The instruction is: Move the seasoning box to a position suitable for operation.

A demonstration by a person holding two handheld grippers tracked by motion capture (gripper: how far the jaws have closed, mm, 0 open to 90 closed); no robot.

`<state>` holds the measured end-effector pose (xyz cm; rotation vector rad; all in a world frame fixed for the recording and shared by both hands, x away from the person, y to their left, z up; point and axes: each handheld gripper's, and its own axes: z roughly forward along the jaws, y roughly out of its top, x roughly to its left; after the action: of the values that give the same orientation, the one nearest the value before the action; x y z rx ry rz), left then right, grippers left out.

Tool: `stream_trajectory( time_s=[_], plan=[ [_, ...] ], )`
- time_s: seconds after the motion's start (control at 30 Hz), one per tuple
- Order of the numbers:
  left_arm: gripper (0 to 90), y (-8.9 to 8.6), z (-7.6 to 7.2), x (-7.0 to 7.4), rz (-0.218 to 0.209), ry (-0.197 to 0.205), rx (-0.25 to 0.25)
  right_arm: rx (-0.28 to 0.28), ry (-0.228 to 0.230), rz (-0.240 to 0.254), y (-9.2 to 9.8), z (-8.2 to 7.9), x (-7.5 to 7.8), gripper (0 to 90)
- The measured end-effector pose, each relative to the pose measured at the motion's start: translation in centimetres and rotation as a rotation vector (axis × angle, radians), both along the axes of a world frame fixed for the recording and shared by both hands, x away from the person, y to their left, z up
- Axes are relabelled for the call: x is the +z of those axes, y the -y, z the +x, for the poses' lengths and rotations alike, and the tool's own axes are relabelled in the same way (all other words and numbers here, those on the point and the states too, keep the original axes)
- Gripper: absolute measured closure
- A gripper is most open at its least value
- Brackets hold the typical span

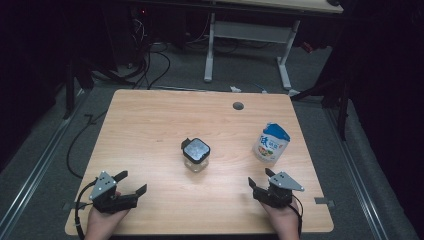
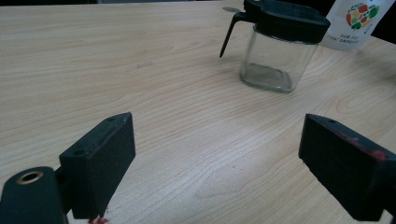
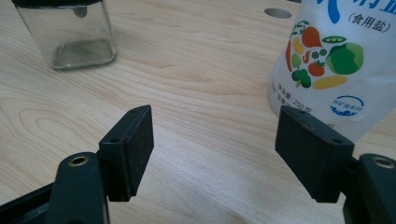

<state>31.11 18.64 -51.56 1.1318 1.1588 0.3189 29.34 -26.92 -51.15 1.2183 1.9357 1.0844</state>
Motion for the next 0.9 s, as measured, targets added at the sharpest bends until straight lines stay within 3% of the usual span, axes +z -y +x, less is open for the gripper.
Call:
stream_trajectory(
  time_s=[0.2, 0.43, 0.63, 0.77, 0.9],
  plan=[
    [13.1, 0.7, 0.2, -0.2, 0.047, 0.001, 0.013, 0.003, 0.003, 0.0, 0.2, -0.2, -0.2, 28.6],
    [15.5, 1.3, 1.0, -0.1, 0.043, -0.024, 0.03, -0.004, -0.004, 0.005, 0.7, -0.6, -0.4, 28.9],
    [18.6, 2.3, 1.3, -0.1, 0.053, -0.015, 0.022, -0.026, 0.001, 0.013, 1.4, -1.2, -0.4, 28.9],
    [24.9, 3.6, 1.9, -0.3, 0.081, -0.011, 0.024, -0.035, 0.005, 0.014, 2.0, -1.8, -0.3, 31.7],
    [38.7, 4.5, 2.3, -0.4, 0.105, 0.001, 0.026, -0.03, -0.015, 0.027, 2.3, -2.2, -0.6, 33.6]
  ],
)
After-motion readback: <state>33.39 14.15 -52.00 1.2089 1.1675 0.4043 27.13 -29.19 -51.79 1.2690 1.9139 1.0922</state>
